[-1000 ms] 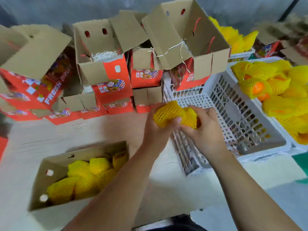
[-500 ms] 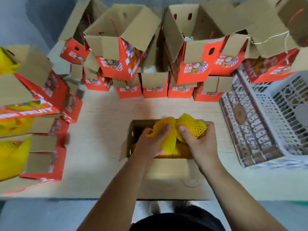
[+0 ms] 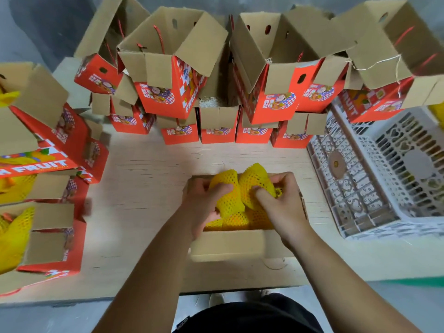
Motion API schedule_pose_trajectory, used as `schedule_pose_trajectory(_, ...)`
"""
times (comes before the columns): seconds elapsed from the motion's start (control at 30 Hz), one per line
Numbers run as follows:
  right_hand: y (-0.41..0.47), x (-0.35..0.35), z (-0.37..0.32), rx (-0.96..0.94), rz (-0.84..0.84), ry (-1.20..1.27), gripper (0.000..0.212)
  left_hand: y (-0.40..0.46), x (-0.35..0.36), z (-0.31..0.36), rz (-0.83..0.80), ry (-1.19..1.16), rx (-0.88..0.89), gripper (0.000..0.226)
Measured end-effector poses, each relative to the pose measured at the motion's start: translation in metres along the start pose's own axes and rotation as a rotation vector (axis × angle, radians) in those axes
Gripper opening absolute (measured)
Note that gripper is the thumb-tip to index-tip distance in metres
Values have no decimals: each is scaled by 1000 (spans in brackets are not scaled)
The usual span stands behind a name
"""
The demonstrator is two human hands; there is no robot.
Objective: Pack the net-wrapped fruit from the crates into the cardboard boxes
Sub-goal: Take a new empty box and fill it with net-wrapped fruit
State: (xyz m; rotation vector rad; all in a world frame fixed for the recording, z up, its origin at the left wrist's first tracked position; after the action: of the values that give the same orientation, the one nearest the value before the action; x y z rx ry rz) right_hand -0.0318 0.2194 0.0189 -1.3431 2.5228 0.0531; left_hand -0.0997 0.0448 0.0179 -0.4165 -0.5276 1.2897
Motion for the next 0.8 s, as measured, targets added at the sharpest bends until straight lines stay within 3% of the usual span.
schedule_pose_trajectory(0.1, -7, 9, 2, 38, -31, -1, 42, 1, 0, 0, 116, 179, 76, 64)
schedule_pose_trajectory(0.23, -12, 20, 2, 50, -56, -42, 65, 16, -5, -1, 213, 192, 180, 47)
schedule_pose_trajectory(0.33, -8, 22, 7, -38, -70, -192, 59, 27, -9, -3, 232, 607, 349, 44)
schedule_pose_trajectory(0.43, -10, 31, 26, -139, -182, -666, 60, 36, -1, -30, 121, 1091, 280, 48)
schedule_pose_trajectory(0.5, -10, 41, 37, -130, -259, -954, 61, 36, 5, -46, 59, 1194, 229, 43)
schedule_pose_trajectory(0.63, 13, 42, 29, -116, -243, -974, 51, 38, 7, -37, 100, 1205, 226, 54)
schedule_pose_trajectory(0.7, 19, 30, 28, -196, -141, -938, 39, 34, 6, -31, 182, 1158, 368, 50)
schedule_pose_trajectory(0.8, 14, 24, 37, -140, -167, -769, 23, 22, 5, -34, 269, 1222, 615, 27)
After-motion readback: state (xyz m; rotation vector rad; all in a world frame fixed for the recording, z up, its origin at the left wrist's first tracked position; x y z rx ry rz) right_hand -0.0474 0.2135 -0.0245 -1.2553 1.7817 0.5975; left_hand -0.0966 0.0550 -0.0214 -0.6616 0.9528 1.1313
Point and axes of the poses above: each hand's wrist, its own y-axis towards the middle knuckle, its own x-axis out of the palm, z = x × y, the point moved 2 cm from there along y, towards the middle knuckle, and after that the axes turned 3 degrees about z, right-handed, at the moved point
